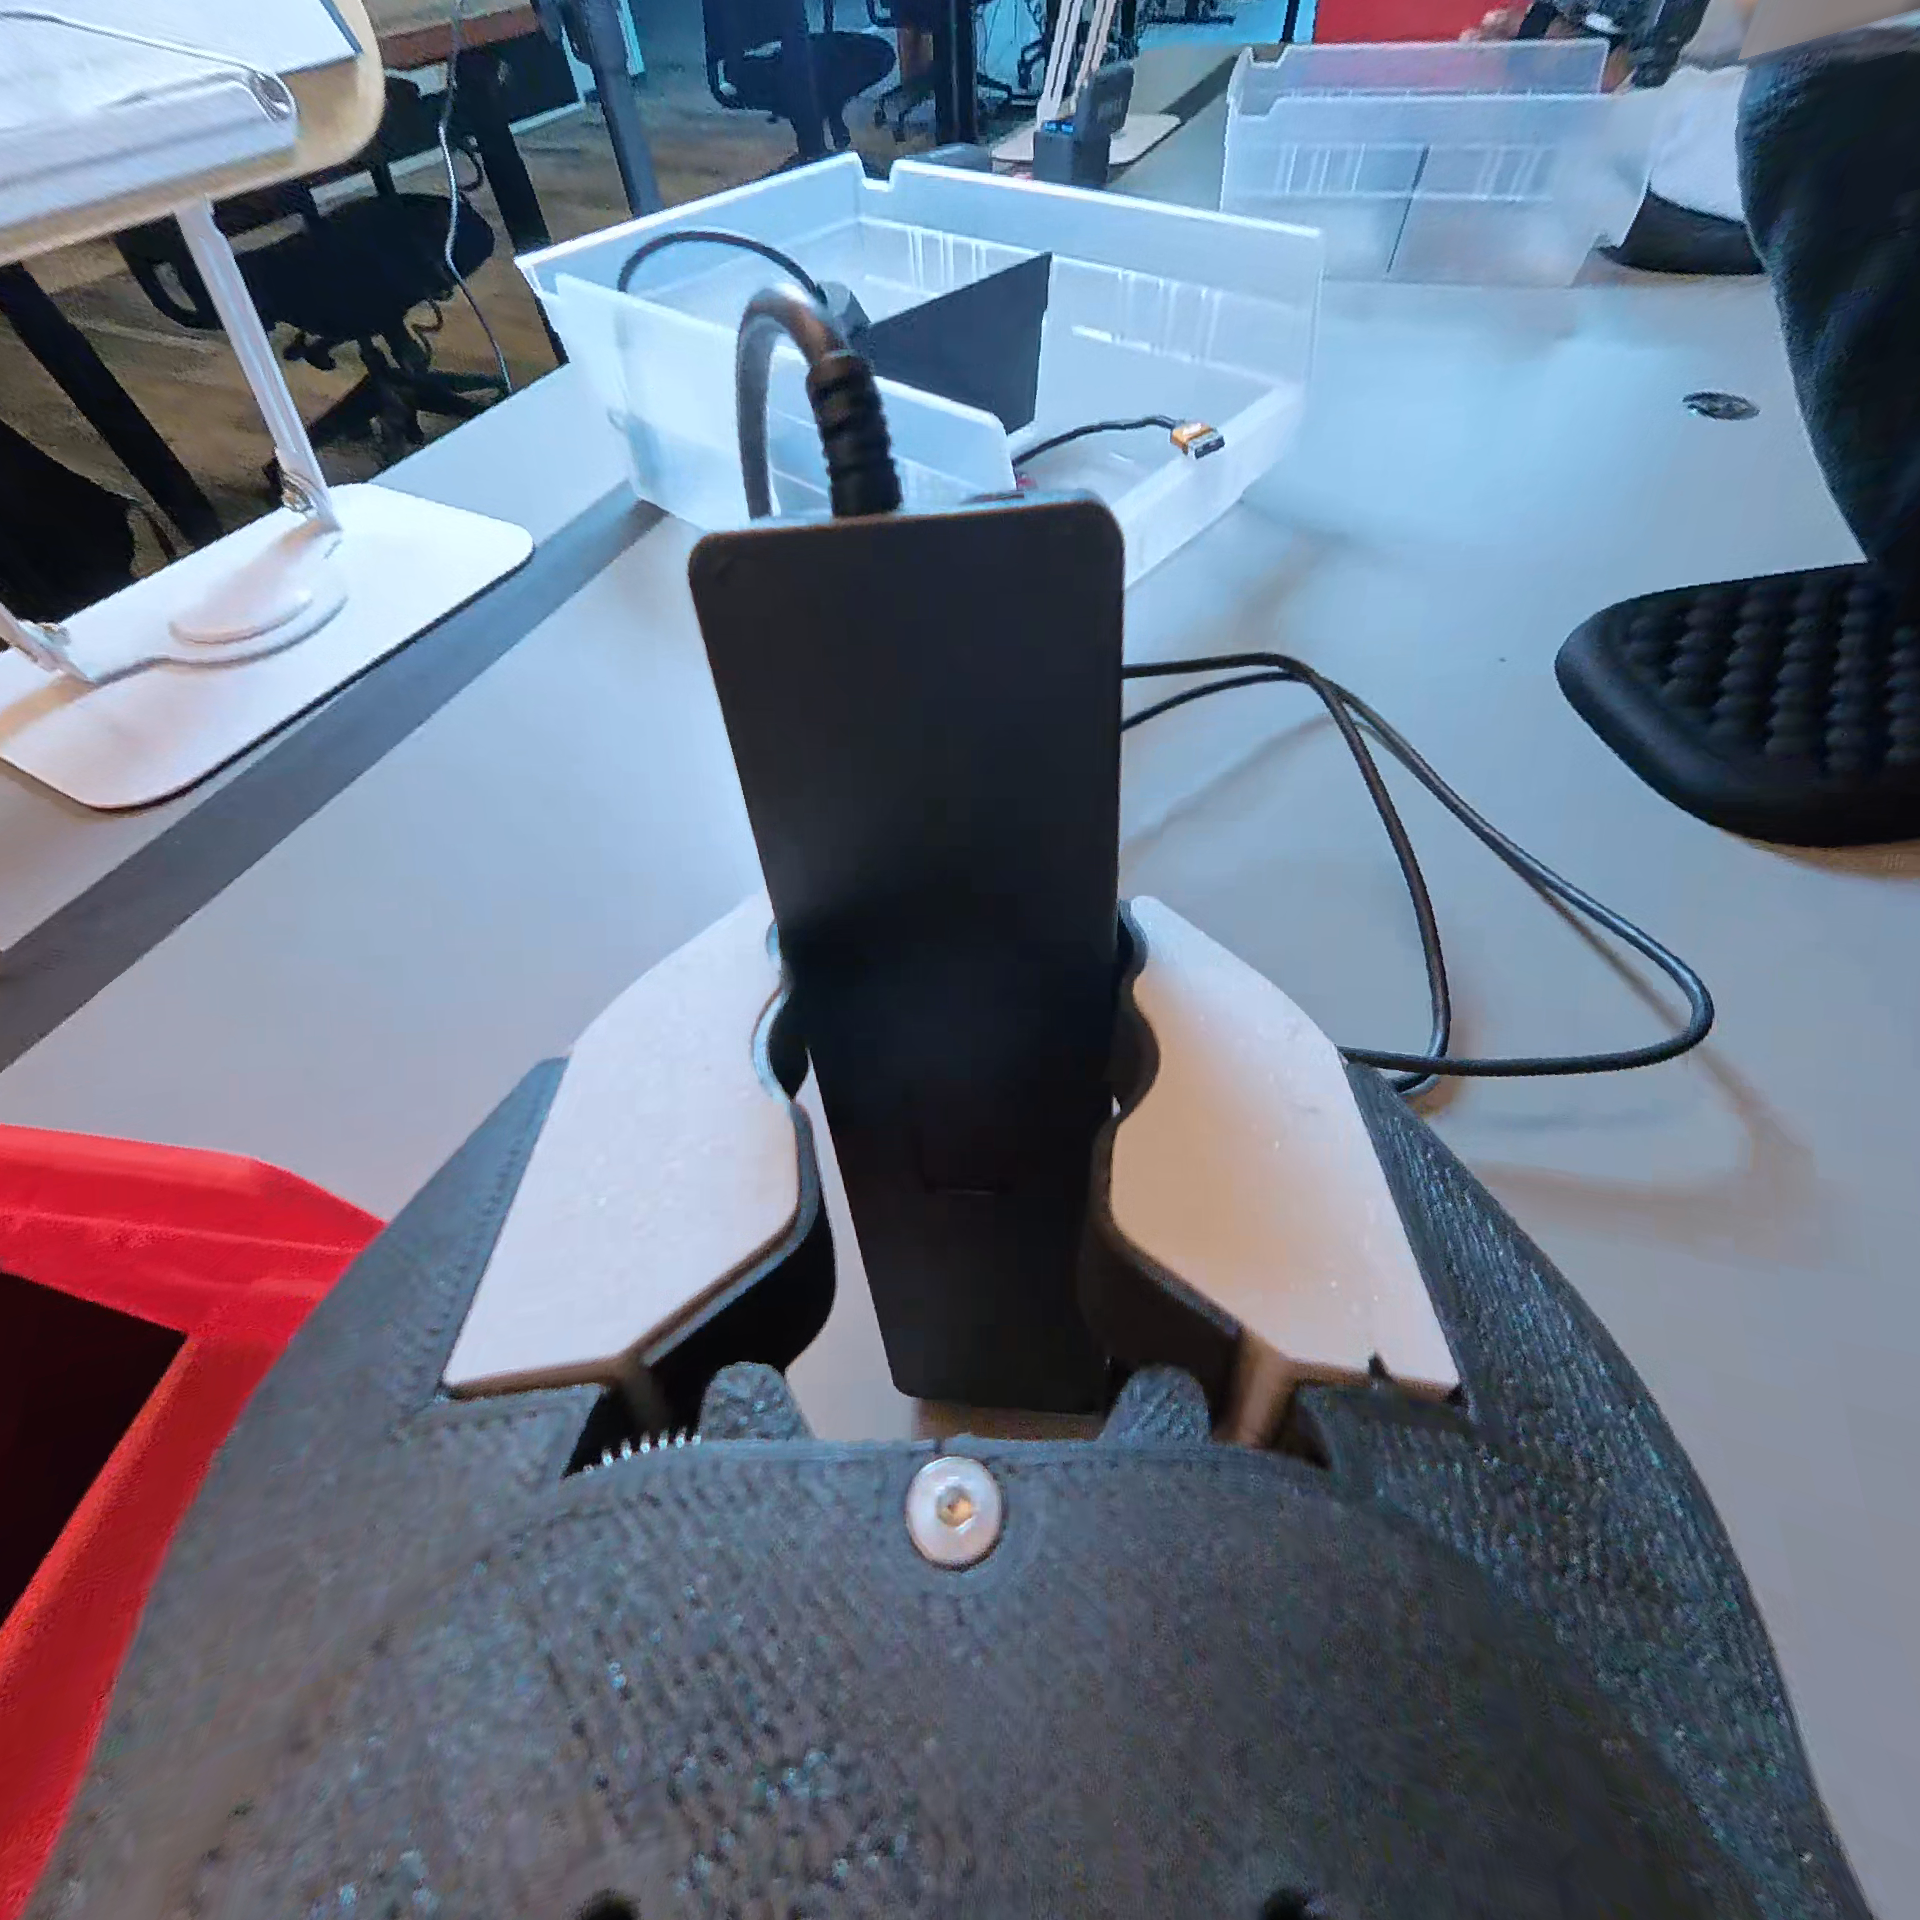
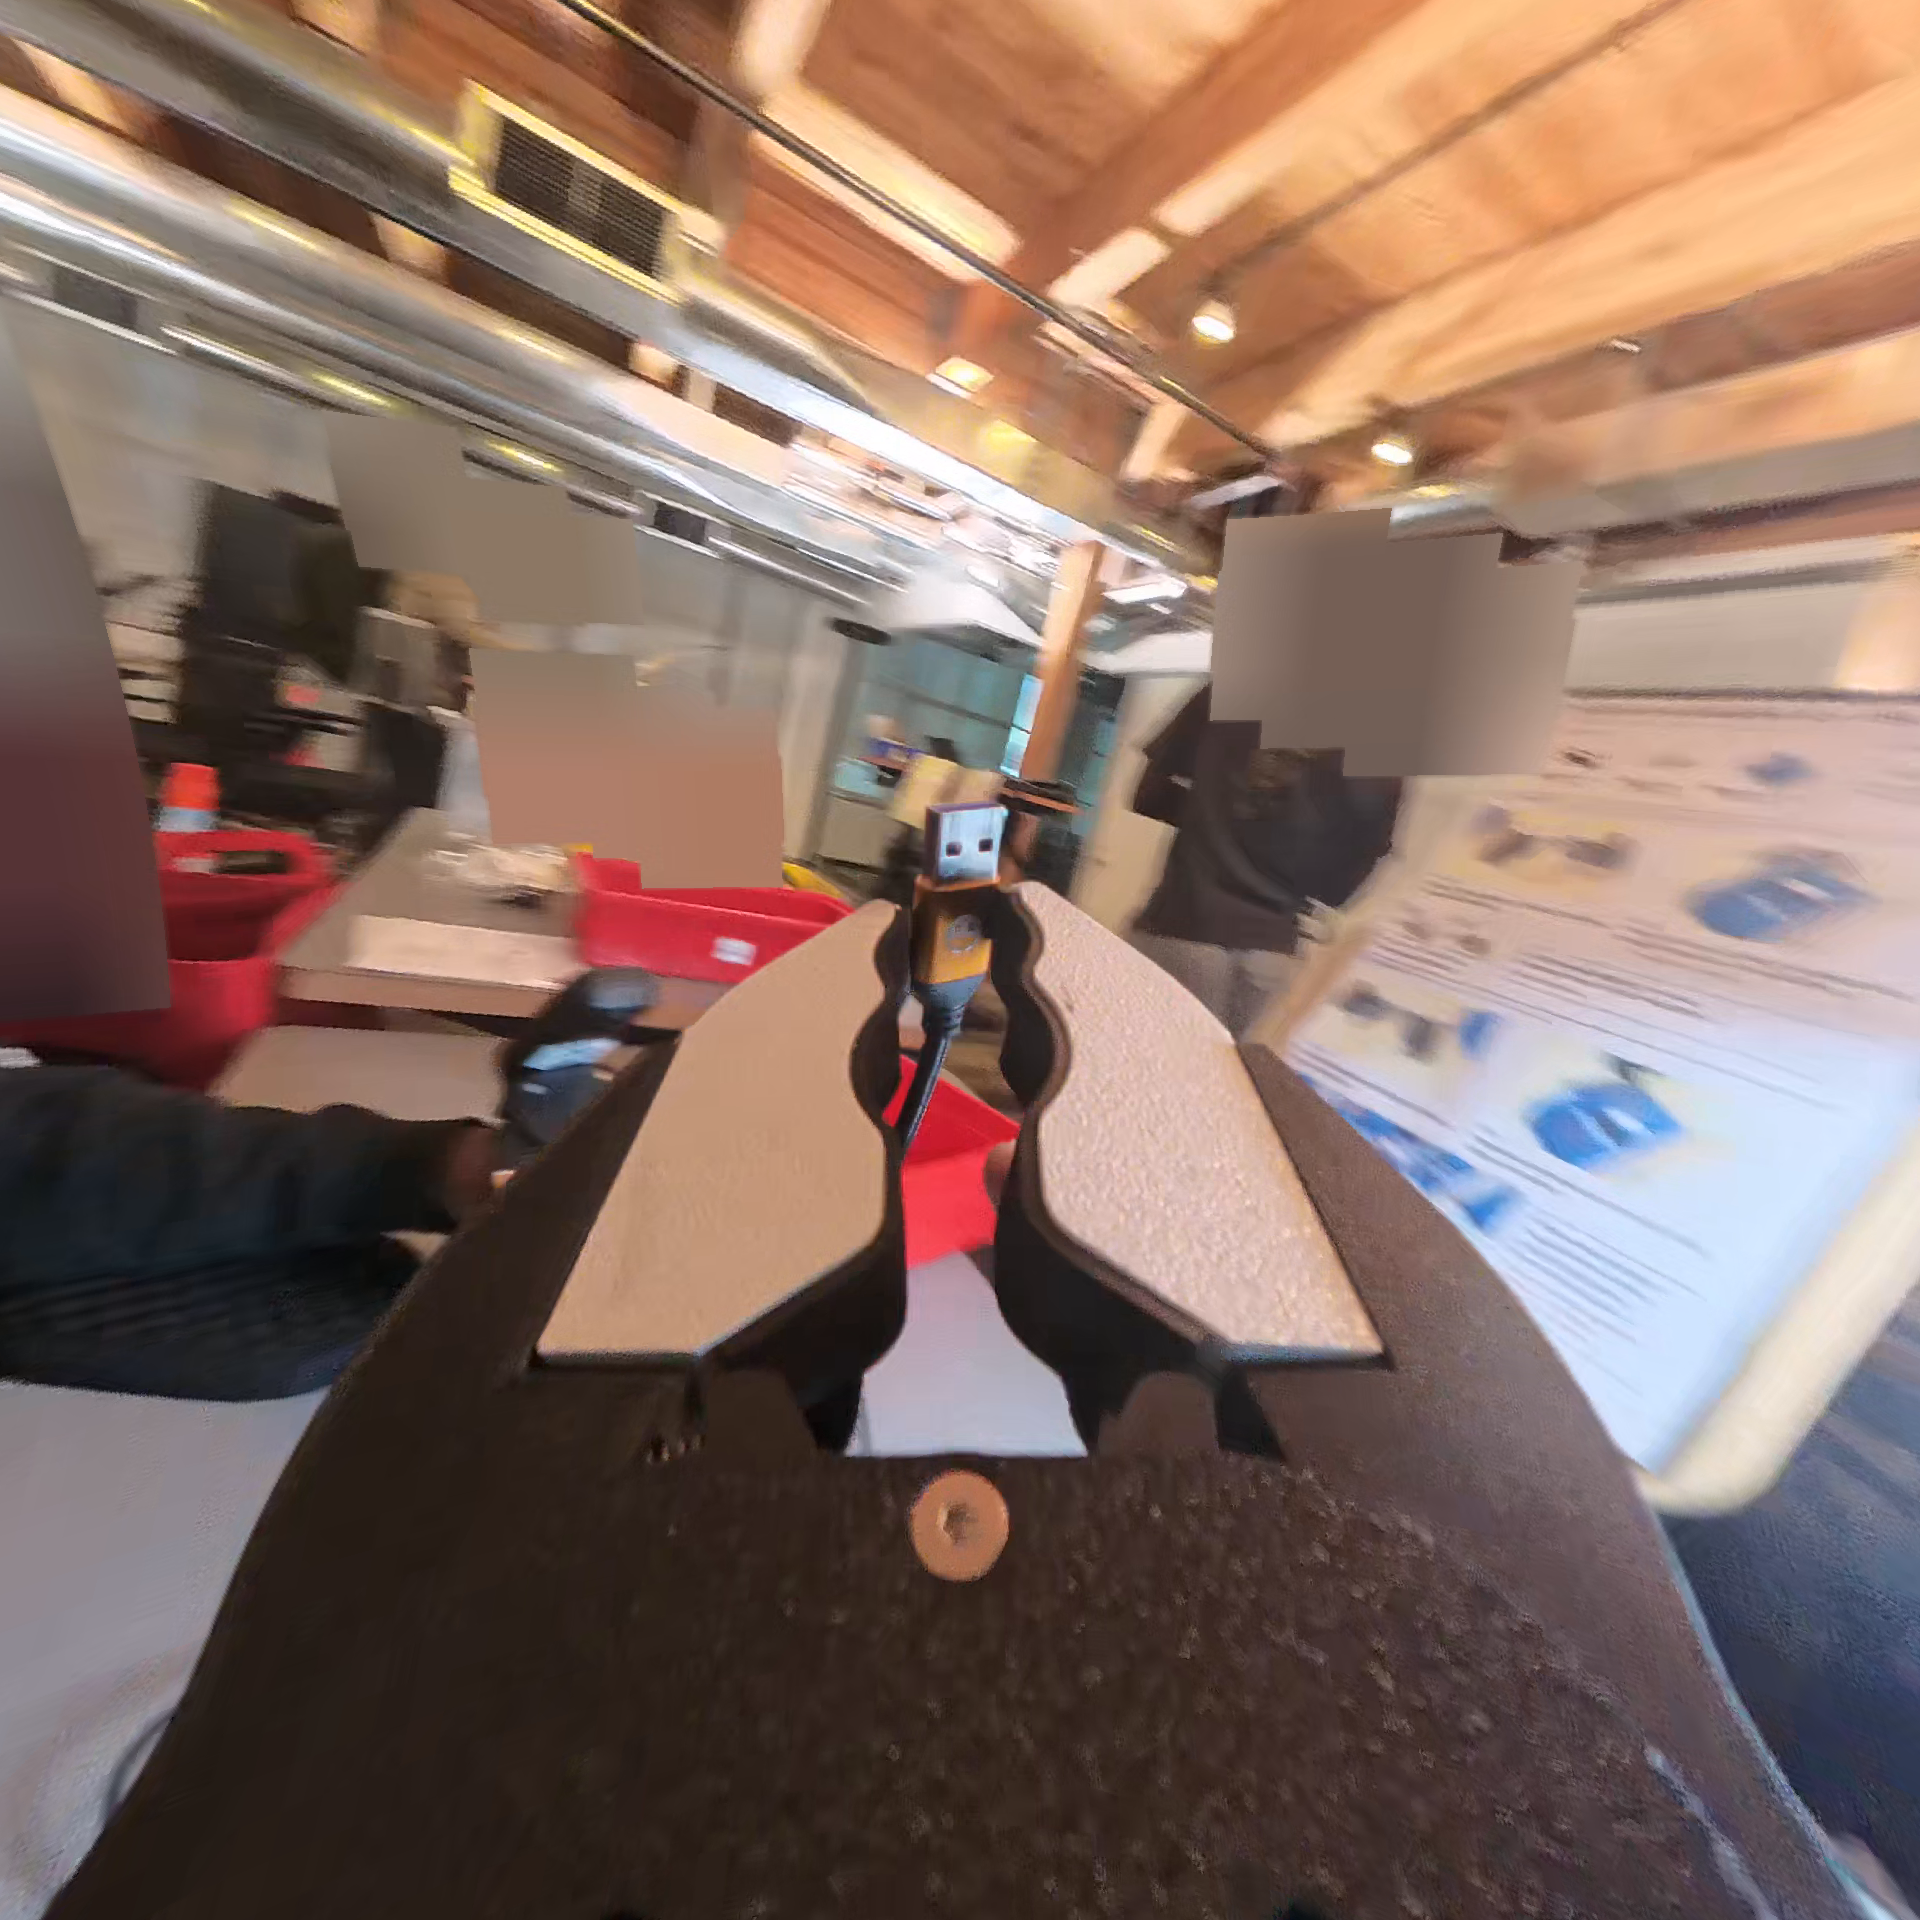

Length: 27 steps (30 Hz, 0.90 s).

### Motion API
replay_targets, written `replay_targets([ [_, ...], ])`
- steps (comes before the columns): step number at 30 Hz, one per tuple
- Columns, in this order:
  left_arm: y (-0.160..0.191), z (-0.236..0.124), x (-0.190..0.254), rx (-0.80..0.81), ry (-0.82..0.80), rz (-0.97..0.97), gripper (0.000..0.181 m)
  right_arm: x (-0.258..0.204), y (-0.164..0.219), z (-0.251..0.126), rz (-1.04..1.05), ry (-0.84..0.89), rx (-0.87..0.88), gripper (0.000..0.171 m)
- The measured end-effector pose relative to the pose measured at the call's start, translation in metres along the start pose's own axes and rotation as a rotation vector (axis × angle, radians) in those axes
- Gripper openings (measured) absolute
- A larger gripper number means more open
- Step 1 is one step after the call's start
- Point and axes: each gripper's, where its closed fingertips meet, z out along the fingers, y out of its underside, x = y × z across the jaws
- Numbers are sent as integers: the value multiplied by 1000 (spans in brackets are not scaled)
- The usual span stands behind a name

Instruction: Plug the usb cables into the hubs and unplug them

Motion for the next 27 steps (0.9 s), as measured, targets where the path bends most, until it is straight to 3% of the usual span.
replay_targets([
  [3, 1, 2, 1, 3, 2, -1, 57, 52, 38, -20, -100, 242, -188, 15],
  [8, 1, 2, 2, 3, 2, 12, 57, 106, 151, -72, -223, 449, -816, 9],
  [10, 1, 2, 3, 5, 5, 15, 57, 101, 192, -93, -194, 394, -1054, 8],
  [12, 1, 2, 3, 5, 6, 21, 57, 72, 222, -99, -85, 226, -1191, 8],
  [14, 2, 2, 2, -3, 2, 30, 57, 54, 236, -102, -23, 136, -1272, 8],
  [16, 3, 1, 2, -8, -2, 38, 57, 55, 241, -111, -28, 168, -1366, 8],
  [18, 3, 1, 2, -9, -2, 40, 57, 72, 235, -116, -126, 270, -1400, 18],
  [24, -1, 0, 4, 14, 3, 39, 57, 93, 189, -81, -277, 443, -1187, 44],
  [27, -8, -3, 6, 49, 15, 32, 57, 70, 168, -46, -305, 357, -1053, 48],
])
